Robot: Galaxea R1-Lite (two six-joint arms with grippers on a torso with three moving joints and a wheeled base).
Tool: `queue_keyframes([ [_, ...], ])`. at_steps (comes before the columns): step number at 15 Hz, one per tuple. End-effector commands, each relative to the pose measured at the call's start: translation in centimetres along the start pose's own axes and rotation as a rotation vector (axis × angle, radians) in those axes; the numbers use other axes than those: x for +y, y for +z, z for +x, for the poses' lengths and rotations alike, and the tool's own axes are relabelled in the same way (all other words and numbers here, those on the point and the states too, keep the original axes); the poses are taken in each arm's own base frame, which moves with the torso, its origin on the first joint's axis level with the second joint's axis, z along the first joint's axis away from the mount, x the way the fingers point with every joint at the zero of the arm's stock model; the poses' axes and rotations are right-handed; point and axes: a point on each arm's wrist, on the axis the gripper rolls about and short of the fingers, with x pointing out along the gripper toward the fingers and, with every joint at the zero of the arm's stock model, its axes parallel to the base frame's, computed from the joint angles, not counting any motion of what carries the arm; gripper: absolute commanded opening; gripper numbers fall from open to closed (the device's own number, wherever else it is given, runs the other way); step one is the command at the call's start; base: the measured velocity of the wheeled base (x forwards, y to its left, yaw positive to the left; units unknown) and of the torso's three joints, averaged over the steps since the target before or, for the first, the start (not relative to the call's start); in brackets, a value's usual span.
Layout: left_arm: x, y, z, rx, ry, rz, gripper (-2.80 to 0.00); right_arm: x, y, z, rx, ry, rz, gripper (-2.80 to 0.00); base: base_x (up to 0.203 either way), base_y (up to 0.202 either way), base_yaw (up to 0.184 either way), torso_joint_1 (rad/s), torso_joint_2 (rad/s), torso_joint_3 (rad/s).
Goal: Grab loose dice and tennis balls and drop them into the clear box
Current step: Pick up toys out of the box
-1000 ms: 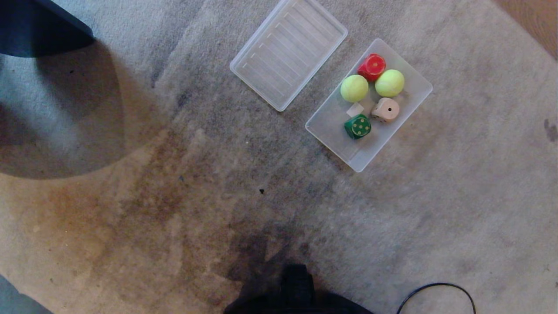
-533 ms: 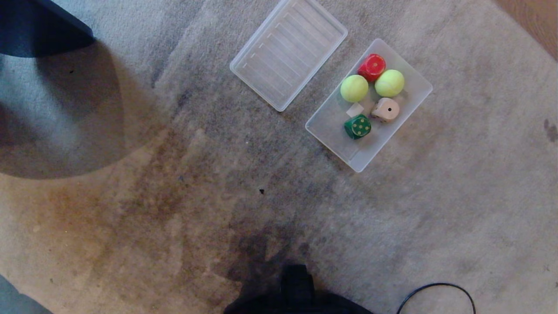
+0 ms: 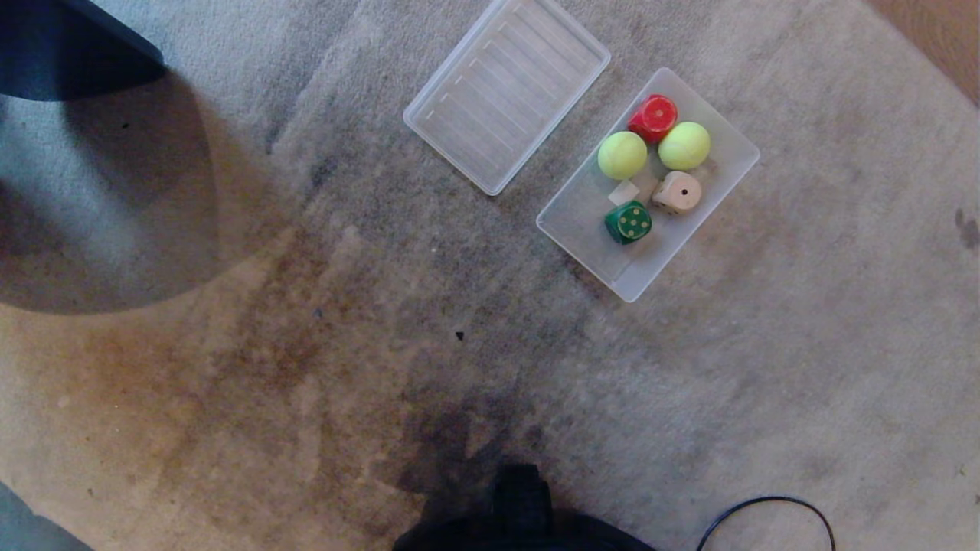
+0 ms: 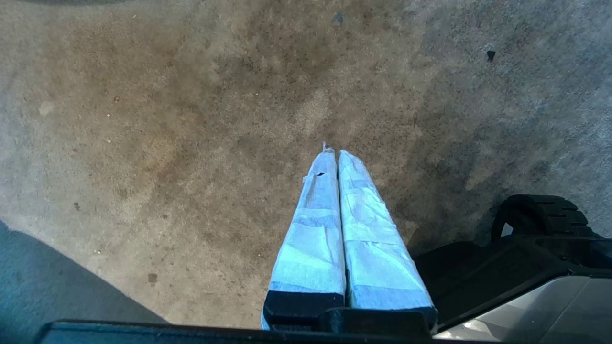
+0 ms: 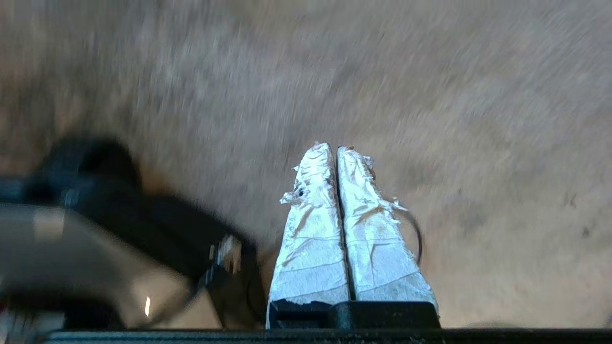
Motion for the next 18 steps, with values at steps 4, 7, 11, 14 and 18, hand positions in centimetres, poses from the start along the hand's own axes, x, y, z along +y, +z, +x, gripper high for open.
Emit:
queue_keyframes([
  [4, 0.0, -0.04, 0.01, 0.001, 0.0, 0.0, -2.8, 0.01, -0.3, 0.24, -0.021, -0.005, 0.003, -2.8, 0.0, 0.0, 0.0, 0.0, 0.0, 0.0],
  [7, 0.0, -0.04, 0.01, 0.001, 0.0, 0.0, -2.8, 0.01, -0.3, 0.24, -0.021, -0.005, 0.003, -2.8, 0.0, 0.0, 0.0, 0.0, 0.0, 0.0],
  [11, 0.0, -0.04, 0.01, 0.001, 0.0, 0.0, -2.8, 0.01, -0.3, 0.24, -0.021, -0.005, 0.003, -2.8, 0.0, 0.0, 0.0, 0.0, 0.0, 0.0],
  [14, 0.0, -0.04, 0.01, 0.001, 0.0, 0.0, -2.8, 0.01, -0.3, 0.24, -0.021, -0.005, 0.003, -2.8, 0.0, 0.0, 0.0, 0.0, 0.0, 0.0],
  [18, 0.0, -0.04, 0.01, 0.001, 0.0, 0.0, -2.8, 0.01, -0.3, 0.24, -0.021, -0.005, 0.003, -2.8, 0.0, 0.0, 0.0, 0.0, 0.0, 0.0],
])
